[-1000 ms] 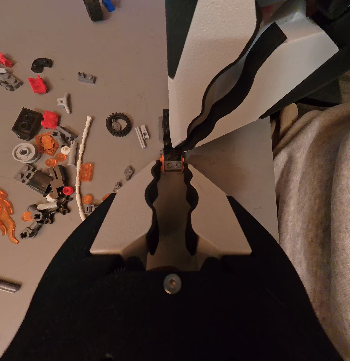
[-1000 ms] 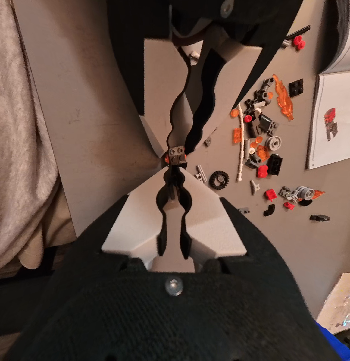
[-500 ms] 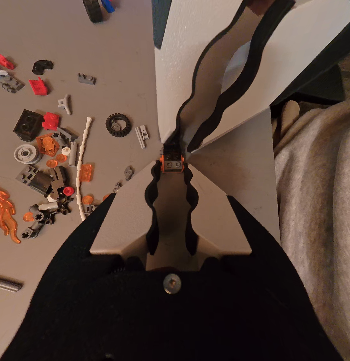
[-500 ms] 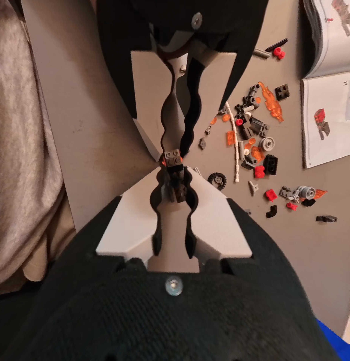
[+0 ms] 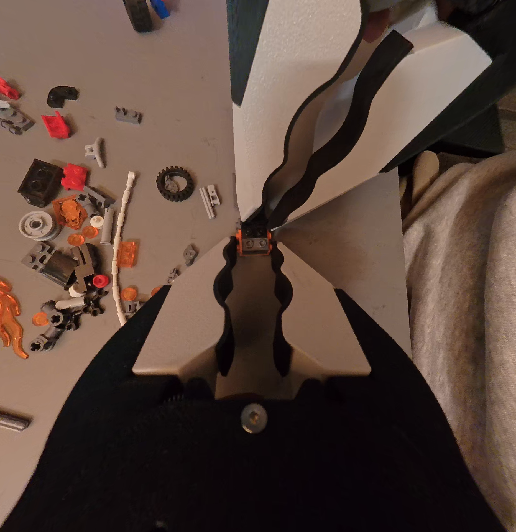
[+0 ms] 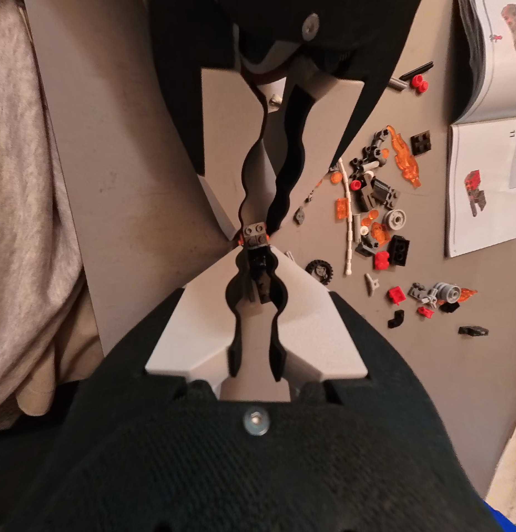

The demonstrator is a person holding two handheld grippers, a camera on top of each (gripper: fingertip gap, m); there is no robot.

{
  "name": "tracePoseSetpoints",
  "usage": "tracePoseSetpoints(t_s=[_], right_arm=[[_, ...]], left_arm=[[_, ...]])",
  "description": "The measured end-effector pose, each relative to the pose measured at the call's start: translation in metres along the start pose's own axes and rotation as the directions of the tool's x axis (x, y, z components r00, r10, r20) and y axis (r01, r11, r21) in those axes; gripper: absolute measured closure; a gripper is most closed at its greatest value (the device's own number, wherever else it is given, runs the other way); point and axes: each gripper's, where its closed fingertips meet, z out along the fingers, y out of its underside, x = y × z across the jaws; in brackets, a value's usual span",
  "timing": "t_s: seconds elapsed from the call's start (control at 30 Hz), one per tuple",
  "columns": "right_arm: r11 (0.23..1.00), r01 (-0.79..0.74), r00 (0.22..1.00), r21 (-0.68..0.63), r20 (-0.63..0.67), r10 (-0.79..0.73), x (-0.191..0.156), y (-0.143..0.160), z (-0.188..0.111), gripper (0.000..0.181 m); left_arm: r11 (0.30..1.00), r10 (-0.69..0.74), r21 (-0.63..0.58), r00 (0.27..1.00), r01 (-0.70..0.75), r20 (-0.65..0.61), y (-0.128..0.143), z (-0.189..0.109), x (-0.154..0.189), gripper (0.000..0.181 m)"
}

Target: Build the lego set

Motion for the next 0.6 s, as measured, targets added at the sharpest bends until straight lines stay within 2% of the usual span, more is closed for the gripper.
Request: tracePoseSetpoints(t_s=[0.6], right_arm=[[0.999, 0.035, 0.999, -0.016, 0.001, -0.035, 0.0, 0.0, -0.0004, 0.172]], left_arm=[[1.0, 0.003, 0.0, 1.0, -0.003, 0.011, -0.0001, 0.0, -0.0011, 0.157]])
